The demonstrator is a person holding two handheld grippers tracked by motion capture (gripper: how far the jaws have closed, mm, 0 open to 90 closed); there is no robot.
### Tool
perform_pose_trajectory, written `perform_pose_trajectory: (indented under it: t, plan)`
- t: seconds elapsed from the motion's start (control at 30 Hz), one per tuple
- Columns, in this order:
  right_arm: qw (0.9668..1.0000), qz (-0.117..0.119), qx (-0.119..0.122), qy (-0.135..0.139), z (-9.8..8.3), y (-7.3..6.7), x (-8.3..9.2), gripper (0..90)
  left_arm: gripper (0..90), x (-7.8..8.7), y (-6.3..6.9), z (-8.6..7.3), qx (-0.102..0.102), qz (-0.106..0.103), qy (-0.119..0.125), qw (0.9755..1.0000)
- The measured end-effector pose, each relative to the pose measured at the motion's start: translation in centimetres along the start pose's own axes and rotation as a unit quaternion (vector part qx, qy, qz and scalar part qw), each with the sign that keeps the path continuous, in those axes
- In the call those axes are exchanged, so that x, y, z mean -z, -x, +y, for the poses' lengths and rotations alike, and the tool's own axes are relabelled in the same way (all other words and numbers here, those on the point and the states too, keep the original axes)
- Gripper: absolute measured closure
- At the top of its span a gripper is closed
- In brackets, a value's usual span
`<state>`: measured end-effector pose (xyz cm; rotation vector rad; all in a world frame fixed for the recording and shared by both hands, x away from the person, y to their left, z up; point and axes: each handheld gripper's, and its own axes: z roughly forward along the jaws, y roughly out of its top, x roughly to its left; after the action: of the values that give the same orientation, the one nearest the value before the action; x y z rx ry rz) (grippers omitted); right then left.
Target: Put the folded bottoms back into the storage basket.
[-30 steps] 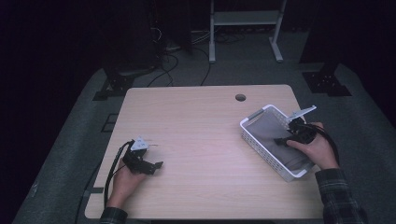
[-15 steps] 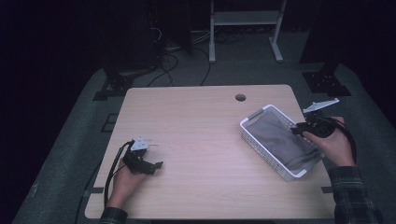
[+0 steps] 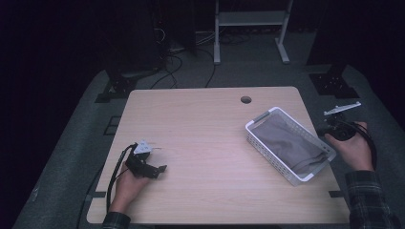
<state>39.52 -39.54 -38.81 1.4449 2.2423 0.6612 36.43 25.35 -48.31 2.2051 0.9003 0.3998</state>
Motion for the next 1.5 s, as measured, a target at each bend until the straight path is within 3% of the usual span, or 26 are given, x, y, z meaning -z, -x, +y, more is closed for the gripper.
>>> perform_pose_trajectory:
  t: [0.3,0.53,1.17,1.5]
  plan:
    - [0.9999,0.007,-0.009,-0.008,-0.3,0.3,-0.5,89.4,0.0,0.0,0.0,0.0,0.0,0.0,0.0,1.0]
    - [0.9995,0.029,-0.002,-0.012,-0.5,-0.6,-1.0,89.4,0.0,0.0,0.0,0.0,0.0,0.0,0.0,1.0]
    - [0.9964,0.08,0.028,0.002,-0.9,-5.2,-0.9,89.4,0.0,0.0,0.0,0.0,-0.001,0.0,0.0,1.0]
    - [0.993,0.1,0.061,0.017,-0.2,-8.4,-0.3,89.3,0.0,0.0,0.0,0.0,0.001,0.0,0.001,1.0]
